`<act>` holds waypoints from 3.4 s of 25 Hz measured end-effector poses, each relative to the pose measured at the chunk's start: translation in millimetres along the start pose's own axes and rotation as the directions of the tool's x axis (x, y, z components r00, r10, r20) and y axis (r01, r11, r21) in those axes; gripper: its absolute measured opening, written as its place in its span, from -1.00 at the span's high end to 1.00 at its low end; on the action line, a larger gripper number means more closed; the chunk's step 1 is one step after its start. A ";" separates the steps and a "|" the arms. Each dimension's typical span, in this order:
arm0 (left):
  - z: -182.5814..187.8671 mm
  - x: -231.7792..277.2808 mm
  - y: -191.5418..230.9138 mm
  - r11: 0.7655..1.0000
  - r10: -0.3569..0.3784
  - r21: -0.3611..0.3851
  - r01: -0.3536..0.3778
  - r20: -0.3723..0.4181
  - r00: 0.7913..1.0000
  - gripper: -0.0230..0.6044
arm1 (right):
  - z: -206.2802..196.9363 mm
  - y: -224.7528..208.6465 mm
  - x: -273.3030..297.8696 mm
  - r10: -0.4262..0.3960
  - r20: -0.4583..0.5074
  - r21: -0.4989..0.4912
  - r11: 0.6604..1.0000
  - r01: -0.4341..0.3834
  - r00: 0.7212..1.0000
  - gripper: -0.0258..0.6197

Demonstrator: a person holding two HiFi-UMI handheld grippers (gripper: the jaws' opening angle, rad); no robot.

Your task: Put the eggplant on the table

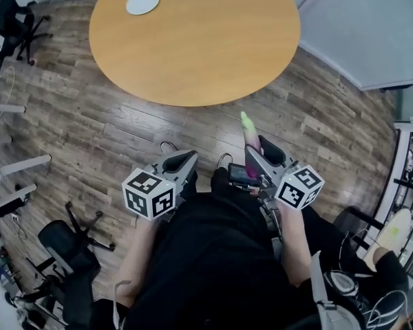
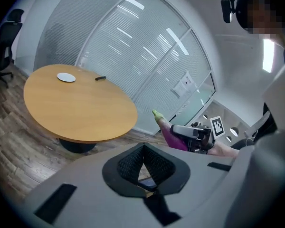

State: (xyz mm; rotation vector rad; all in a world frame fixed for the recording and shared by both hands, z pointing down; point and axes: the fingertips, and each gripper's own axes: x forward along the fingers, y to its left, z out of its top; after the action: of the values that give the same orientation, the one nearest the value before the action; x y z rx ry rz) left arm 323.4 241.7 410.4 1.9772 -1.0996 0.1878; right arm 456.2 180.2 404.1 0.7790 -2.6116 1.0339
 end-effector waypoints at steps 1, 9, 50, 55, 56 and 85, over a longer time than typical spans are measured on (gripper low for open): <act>3.2 -9.6 11.5 1.000 0.016 -0.011 -0.015 0.018 1.000 0.89 | 1.6 7.2 14.6 0.016 -0.015 -0.009 1.000 -0.016 1.000 0.31; 31.7 -82.7 109.1 0.989 0.115 -0.104 -0.100 0.146 0.983 0.89 | 9.7 64.1 132.1 0.076 -0.133 -0.089 0.992 -0.088 0.988 0.31; 179.8 -84.7 253.0 0.995 0.069 -0.073 -0.062 0.106 0.992 0.89 | 91.9 92.0 311.4 0.086 -0.092 -0.157 0.983 -0.100 0.992 0.31; 183.1 -51.1 244.3 0.999 0.033 -0.025 -0.033 0.020 0.999 0.89 | 97.5 73.0 307.0 0.069 -0.047 -0.116 0.990 -0.074 0.997 0.31; 182.6 -45.2 243.0 1.000 0.020 -0.018 -0.020 -0.003 1.000 0.89 | 98.4 69.4 307.1 0.061 -0.036 -0.107 0.992 -0.065 0.997 0.31; 286.7 -21.7 357.2 0.886 -0.360 0.127 0.445 -0.416 0.835 0.89 | 152.2 110.5 447.5 -0.376 0.188 0.124 0.926 0.357 0.908 0.31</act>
State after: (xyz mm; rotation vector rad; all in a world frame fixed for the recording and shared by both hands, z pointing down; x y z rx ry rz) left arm -32.4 -46.8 433.0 2.2003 -0.4037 0.4610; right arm 20.1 -32.9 404.8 1.4067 -2.4503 1.0015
